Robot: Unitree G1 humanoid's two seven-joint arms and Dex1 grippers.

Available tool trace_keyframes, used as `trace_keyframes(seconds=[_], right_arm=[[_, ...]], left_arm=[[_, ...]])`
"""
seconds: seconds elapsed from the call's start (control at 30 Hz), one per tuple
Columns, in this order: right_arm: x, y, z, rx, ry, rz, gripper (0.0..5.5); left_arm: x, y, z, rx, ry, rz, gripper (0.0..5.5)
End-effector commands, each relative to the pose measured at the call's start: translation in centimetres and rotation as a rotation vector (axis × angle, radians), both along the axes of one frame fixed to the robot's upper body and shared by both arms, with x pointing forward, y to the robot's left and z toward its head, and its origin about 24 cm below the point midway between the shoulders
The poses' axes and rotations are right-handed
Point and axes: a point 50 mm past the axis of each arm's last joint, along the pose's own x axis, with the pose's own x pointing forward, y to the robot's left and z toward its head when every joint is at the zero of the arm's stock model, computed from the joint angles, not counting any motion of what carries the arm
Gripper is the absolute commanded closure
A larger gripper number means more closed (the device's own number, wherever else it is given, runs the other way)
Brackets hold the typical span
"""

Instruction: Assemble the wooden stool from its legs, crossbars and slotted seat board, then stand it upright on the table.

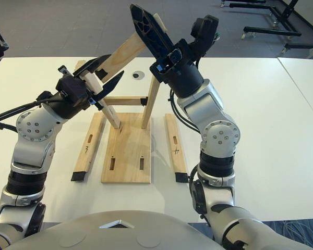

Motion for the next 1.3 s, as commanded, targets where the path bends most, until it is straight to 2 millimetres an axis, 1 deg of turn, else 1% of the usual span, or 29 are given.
trace_keyframes(seconds=[0.03,0.1,0.17,0.23,0.3,0.33,0.37,0.43,0.5,0.6,0.67,0.73,0.8,0.9,1.03,1.1,1.17,1.3], right_arm=[[-0.2,-2.4,0.4,0.047,0.022,-0.01,5.11],[-0.5,-3.7,-0.1,0.027,0.051,0.002,5.11],[-0.9,-4.9,-1.0,-0.042,0.088,0.026,5.11],[-2.3,-6.0,-3.3,-0.168,0.157,0.072,5.11],[-3.9,-6.4,-6.3,-0.297,0.266,0.131,5.11],[-4.3,-6.6,-7.6,-0.351,0.336,0.094,5.11],[-4.3,-6.8,-8.6,-0.389,0.395,0.027,5.11],[-4.2,-7.1,-9.7,-0.422,0.449,-0.102,5.11],[-3.9,-6.8,-10.4,-0.488,0.452,-0.182,5.11],[-3.6,-6.7,-11.2,-0.641,0.425,-0.333,5.11],[-3.9,-6.6,-11.5,-0.711,0.405,-0.428,5.11],[-4.9,-6.0,-11.3,-0.748,0.368,-0.456,5.11],[-5.9,-5.9,-11.3,-0.78,0.361,-0.488,5.11],[-6.4,-5.9,-11.5,-0.802,0.359,-0.538,5.11],[-6.3,-6.2,-11.3,-0.844,0.29,-0.658,5.11],[-6.1,-6.2,-11.5,-0.85,0.276,-0.688,5.11],[-6.2,-5.9,-11.7,-0.847,0.265,-0.705,5.11],[-6.6,-5.0,-12.2,-0.828,0.298,-0.722,5.11]], left_arm=[[0.2,1.1,-0.1,0.005,0.005,0.056,2.89],[0.1,2.0,0.2,0.002,-0.003,0.09,2.89],[-0.2,2.9,0.7,-0.008,-0.017,0.138,2.89],[-0.5,3.6,1.1,-0.041,-0.041,0.195,2.89],[-0.8,3.8,1.5,-0.089,-0.072,0.249,2.89],[-0.9,3.8,1.7,-0.113,-0.077,0.262,2.89],[-0.9,3.8,1.9,-0.141,-0.081,0.282,2.89],[-1.1,4.1,2.0,-0.181,-0.087,0.328,2.89],[-1.3,4.5,2.2,-0.197,-0.096,0.374,2.89],[-1.6,4.6,2.4,-0.215,-0.1,0.406,2.89],[-1.7,4.8,2.4,-0.24,-0.082,0.424,2.89],[-2.1,5.6,2.3,-0.24,-0.064,0.45,2.89],[-2.1,6.2,2.6,-0.234,-0.066,0.464,2.89],[-1.9,6.2,3.2,-0.243,-0.077,0.461,2.89],[-1.9,6.3,3.3,-0.245,-0.077,0.465,2.89],[-1.8,6.2,3.2,-0.244,-0.075,0.464,2.89],[-1.7,6.3,3.2,-0.242,-0.074,0.465,2.89],[-1.3,6.2,3.3,-0.225,-0.07,0.445,2.89]])
